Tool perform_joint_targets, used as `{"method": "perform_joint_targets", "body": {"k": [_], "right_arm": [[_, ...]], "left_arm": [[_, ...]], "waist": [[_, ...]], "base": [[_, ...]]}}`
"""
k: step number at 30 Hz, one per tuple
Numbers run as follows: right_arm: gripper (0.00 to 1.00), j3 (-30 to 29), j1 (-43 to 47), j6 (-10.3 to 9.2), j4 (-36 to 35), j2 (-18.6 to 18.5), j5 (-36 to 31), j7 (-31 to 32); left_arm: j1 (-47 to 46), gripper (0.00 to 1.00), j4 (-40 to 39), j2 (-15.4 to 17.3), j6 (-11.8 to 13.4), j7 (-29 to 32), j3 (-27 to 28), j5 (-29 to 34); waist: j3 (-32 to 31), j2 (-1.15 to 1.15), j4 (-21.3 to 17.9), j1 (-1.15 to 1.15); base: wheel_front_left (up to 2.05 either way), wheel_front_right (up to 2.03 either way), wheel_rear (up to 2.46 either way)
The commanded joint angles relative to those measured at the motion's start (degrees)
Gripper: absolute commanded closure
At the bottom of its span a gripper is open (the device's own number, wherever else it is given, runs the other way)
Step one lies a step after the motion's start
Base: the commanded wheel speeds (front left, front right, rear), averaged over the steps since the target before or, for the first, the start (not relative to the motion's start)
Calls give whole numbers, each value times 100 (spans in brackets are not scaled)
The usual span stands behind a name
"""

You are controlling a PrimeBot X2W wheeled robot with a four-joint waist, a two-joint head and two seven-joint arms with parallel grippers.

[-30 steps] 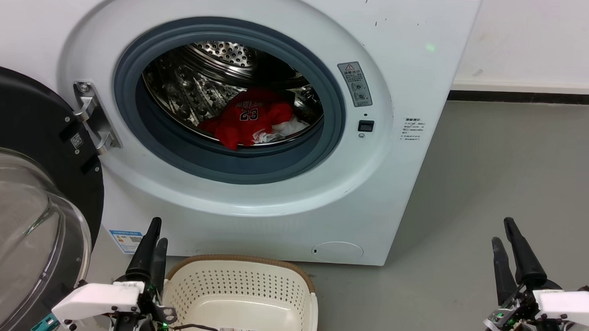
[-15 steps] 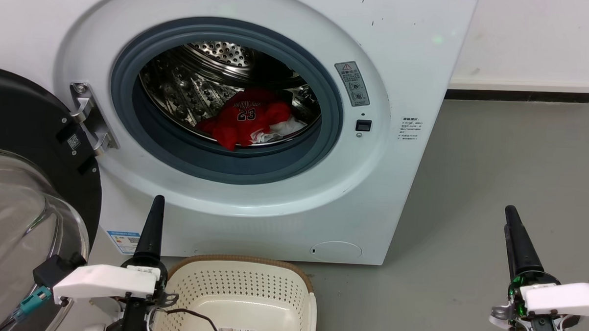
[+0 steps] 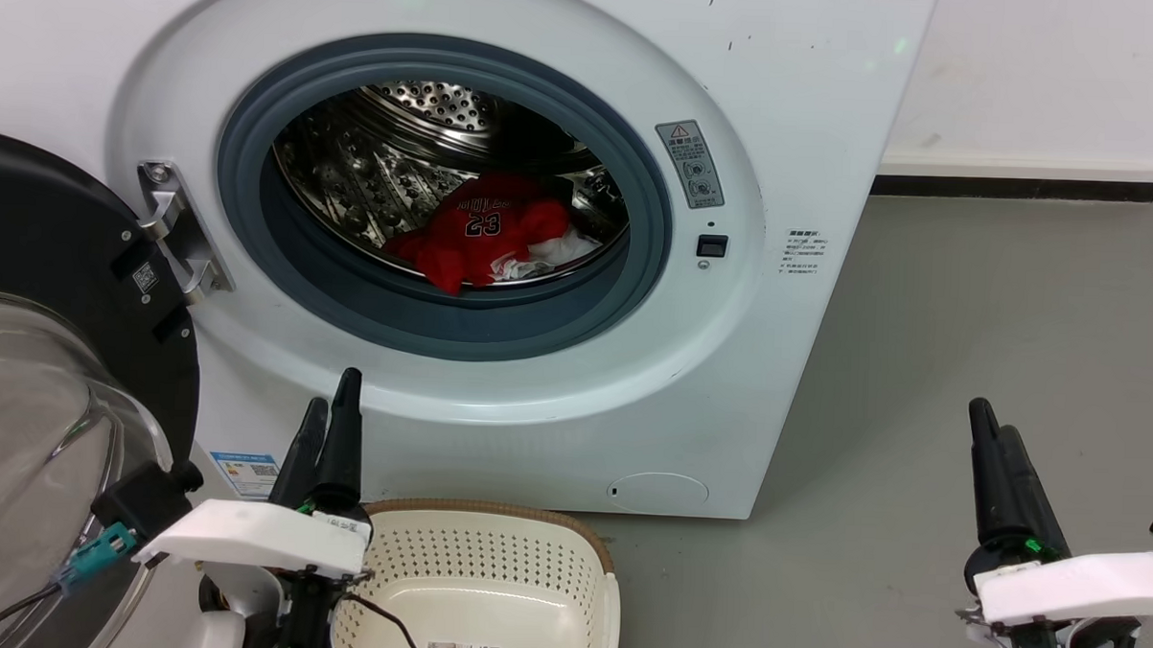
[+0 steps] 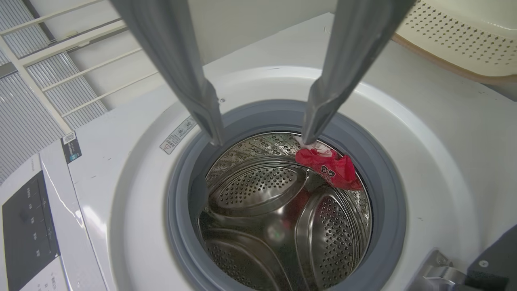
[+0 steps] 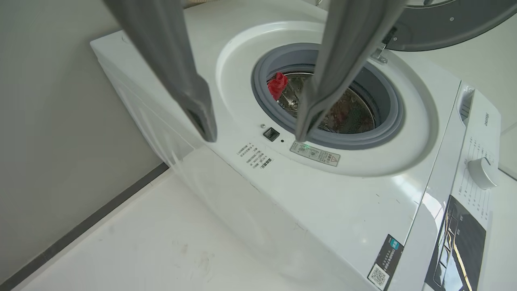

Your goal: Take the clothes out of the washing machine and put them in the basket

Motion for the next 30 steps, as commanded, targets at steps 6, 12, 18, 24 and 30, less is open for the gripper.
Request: {"method": "perform_joint_targets", "body": {"k": [6, 12, 18, 24, 30], "right_arm": [[0, 43, 53, 0, -175, -5, -726, -146], [0, 41, 126, 0, -138, -5, -1271, -259], [0, 21, 157, 1, -155, -5, -1792, -311], [0, 15, 230, 0, -235, -4, -2406, -356], [0, 45, 281, 0, -286, -3, -2878, -380]], "left_arm": [[-191, 0, -84, 15, 75, -164, -141, 787], [-206, 0, -19, 22, 140, -272, -251, 1366], [-238, 0, 39, 61, 204, -376, -336, 1846], [-253, 0, 115, 82, 289, -512, -432, 2386], [-269, 0, 208, 98, 350, -616, -490, 2808]], "waist": [[-1, 0, 8, 0], [-14, 0, 23, 0], [-33, 0, 41, 0], [-56, 0, 66, 0], [-71, 0, 74, 0]], "base": [[0, 0, 0], [0, 0, 0], [0, 0, 0], [0, 0, 0], [0, 0, 0]]}}
